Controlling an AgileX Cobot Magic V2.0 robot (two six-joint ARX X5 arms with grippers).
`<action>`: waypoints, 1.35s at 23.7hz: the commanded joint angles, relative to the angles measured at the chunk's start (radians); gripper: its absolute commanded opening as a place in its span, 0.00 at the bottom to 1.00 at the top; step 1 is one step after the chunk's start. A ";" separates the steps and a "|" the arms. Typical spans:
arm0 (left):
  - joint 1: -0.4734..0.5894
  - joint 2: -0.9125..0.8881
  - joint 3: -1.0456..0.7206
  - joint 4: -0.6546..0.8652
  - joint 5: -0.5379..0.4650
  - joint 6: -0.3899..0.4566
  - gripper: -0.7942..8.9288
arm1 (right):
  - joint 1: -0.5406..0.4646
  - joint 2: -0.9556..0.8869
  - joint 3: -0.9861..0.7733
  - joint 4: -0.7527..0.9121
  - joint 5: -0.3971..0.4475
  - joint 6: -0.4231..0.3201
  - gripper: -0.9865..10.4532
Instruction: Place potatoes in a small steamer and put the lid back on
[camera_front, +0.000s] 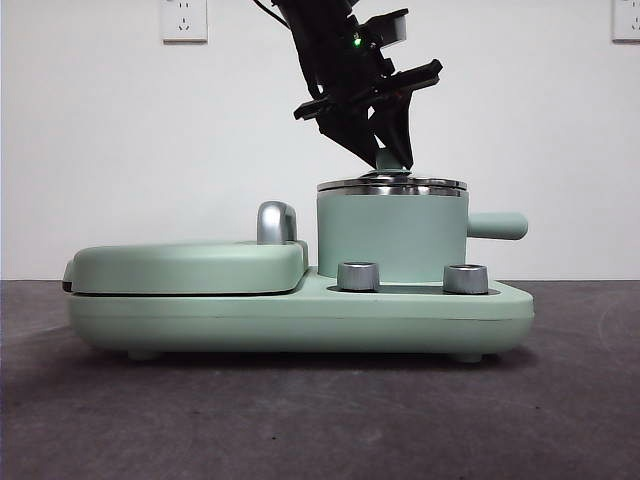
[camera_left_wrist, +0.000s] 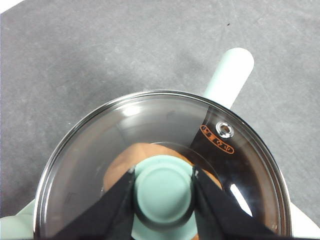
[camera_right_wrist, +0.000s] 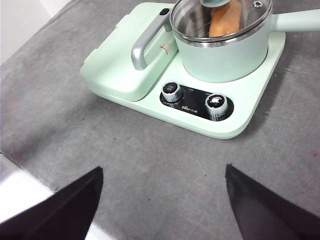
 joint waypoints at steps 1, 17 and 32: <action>-0.015 0.018 0.038 0.000 0.000 0.013 0.09 | 0.005 0.005 0.007 0.011 0.000 0.011 0.42; -0.028 -0.125 0.060 -0.197 0.000 0.003 0.44 | 0.005 0.005 0.007 0.012 0.001 0.011 0.42; 0.029 -0.902 -0.439 -0.446 0.080 -0.091 0.44 | 0.005 0.006 0.007 0.111 -0.002 0.011 0.43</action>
